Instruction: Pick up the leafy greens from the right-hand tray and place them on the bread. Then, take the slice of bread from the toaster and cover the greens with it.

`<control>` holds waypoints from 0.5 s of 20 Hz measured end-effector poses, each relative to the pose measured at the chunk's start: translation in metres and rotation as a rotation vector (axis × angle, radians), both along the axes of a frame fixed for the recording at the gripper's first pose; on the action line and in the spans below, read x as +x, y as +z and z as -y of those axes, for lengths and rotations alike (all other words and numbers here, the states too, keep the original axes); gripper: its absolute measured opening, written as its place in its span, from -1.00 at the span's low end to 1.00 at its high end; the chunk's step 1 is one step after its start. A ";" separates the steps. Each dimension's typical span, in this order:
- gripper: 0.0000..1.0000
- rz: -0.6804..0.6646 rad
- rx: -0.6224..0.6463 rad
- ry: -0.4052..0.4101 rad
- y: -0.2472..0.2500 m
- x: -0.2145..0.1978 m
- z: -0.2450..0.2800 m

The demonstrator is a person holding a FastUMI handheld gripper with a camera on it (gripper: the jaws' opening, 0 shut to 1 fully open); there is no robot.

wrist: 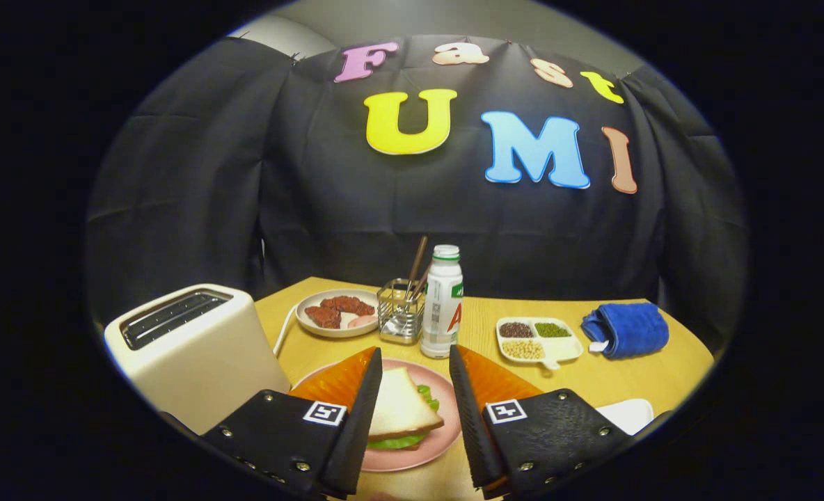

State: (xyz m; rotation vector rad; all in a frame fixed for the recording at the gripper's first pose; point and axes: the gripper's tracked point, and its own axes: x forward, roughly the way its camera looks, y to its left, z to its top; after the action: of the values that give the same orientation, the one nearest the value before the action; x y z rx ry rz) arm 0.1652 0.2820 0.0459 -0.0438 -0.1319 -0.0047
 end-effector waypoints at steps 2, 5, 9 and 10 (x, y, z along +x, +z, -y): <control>0.19 0.040 -0.023 0.001 0.020 -0.014 0.013; 0.20 0.103 -0.050 -0.031 0.047 -0.041 0.046; 0.19 0.165 -0.010 -0.012 0.061 -0.068 0.081; 0.19 0.182 0.000 0.009 0.062 -0.075 0.089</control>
State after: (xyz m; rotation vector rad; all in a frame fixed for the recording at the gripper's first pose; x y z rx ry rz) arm 0.0901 0.1925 0.1076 -0.0427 -0.3146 0.0003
